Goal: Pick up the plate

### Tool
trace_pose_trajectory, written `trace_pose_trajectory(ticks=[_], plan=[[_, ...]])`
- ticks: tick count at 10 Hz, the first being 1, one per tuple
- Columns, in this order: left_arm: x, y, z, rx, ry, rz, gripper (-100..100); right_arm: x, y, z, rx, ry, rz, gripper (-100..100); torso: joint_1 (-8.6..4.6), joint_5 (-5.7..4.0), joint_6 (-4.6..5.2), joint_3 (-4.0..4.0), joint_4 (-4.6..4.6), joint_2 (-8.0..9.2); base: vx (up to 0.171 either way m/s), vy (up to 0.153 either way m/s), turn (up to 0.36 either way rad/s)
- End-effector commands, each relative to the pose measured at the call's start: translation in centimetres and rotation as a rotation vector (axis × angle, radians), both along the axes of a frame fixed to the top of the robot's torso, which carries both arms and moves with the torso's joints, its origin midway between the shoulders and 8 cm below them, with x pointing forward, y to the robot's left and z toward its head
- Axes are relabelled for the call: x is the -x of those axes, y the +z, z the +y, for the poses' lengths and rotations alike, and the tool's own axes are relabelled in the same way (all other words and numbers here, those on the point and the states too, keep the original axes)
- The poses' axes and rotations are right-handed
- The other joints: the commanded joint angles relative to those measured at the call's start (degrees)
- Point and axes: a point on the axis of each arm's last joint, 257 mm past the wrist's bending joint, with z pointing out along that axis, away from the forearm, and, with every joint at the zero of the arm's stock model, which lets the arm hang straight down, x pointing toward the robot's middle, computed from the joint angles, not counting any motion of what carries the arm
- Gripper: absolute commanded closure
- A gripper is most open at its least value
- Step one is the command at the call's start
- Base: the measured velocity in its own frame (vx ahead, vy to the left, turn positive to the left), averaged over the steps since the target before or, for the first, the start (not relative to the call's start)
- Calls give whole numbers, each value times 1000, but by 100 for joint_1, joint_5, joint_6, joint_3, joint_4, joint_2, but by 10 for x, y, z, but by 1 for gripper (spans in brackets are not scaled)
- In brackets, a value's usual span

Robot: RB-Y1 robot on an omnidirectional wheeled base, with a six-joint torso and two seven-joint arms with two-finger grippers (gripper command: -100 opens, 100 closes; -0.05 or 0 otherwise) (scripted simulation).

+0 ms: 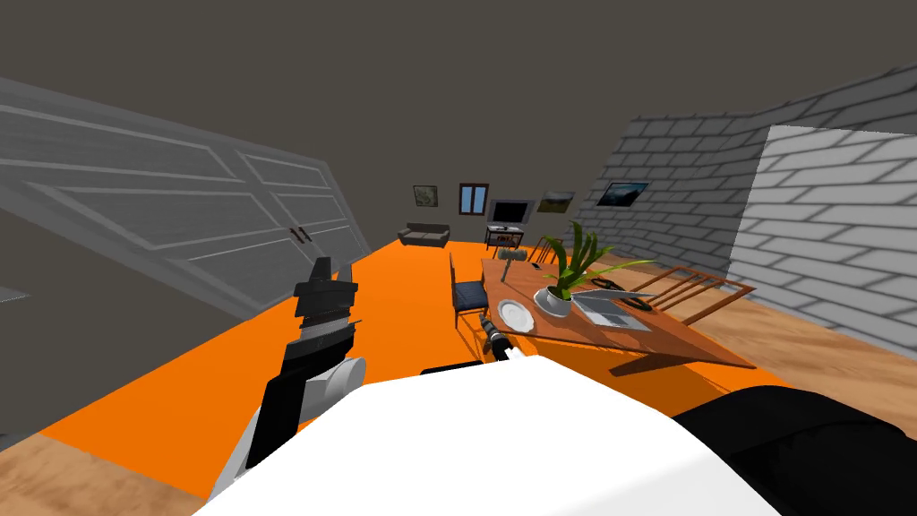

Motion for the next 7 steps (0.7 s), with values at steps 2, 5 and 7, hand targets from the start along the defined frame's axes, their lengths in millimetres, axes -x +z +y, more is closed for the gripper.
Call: trace_pose_trajectory(ticks=[2,5,7], plan=[[0,0,0,0,0,0,0,22,-35,-11,99,7,101,-100,-2,0,-4,-2,0,-3,-22,-33,182],[0,0,0,0,0,0,0,51,-74,-17,234,46,213,-100,-4,-1,1,-2,-1,-4,-29,-34,197],[0,0,0,0,0,0,0,71,-94,-28,316,51,287,-100,-4,-1,1,-4,-1,-7,-28,-38,143]])
